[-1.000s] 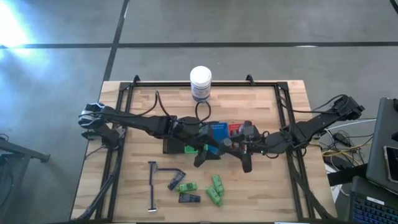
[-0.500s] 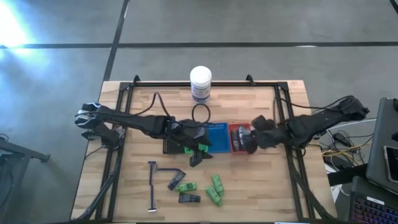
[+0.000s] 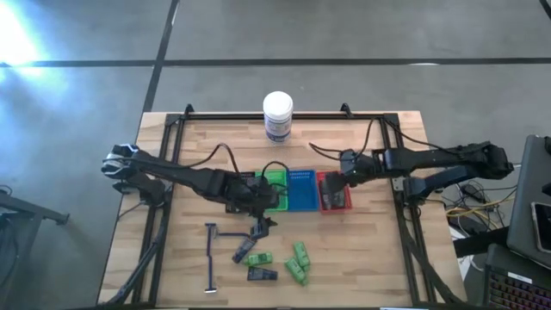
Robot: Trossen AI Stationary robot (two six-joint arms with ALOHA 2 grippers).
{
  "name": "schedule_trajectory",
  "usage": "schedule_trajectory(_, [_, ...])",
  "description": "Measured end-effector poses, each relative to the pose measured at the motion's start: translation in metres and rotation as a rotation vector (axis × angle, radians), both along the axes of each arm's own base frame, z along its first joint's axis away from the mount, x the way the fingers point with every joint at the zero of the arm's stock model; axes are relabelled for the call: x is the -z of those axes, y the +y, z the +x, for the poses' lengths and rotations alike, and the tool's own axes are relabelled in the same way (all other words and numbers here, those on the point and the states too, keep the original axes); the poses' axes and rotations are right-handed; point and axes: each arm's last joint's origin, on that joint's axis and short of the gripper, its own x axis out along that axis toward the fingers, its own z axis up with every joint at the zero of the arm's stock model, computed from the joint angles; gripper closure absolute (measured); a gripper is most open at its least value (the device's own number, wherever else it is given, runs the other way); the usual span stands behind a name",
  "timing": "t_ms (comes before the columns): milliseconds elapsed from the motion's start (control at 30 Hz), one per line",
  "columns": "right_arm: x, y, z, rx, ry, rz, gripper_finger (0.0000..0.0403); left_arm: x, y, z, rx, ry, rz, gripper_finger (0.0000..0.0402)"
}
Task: Pick & Place Travel size toiletries
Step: Put the black deodorant into the red bin, then put the blue shave cream into the green bin
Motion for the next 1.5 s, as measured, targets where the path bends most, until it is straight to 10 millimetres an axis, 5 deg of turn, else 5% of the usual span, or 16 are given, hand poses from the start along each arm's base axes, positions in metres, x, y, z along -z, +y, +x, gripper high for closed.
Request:
schedule_trajectory(467, [0.027, -0.001, 0.016, 0.018, 0.035, 0.021, 0.0159, 0.033, -0.017, -0.02, 0.055, 0.111, 0.02, 0.0124])
schedule_trajectory(800, [0.006, 0.006, 0.015, 0.017, -0.012, -0.047, 0.0089, 0.034, -0.038, -0.048, 0.126, 0.249, 0.075, 0.0124])
schedule_trajectory(1133, [-0.023, 0.046, 0.004, -0.006, 0.071, -0.129, 0.005, 0.064, -0.073, -0.072, 0.009, 0.367, -0.064, 0.0124])
schedule_trajectory(1500, [-0.019, 0.094, -0.012, 0.038, 0.041, -0.119, 0.0062, 0.095, -0.089, -0.062, -0.383, 0.43, -0.289, 0.0124])
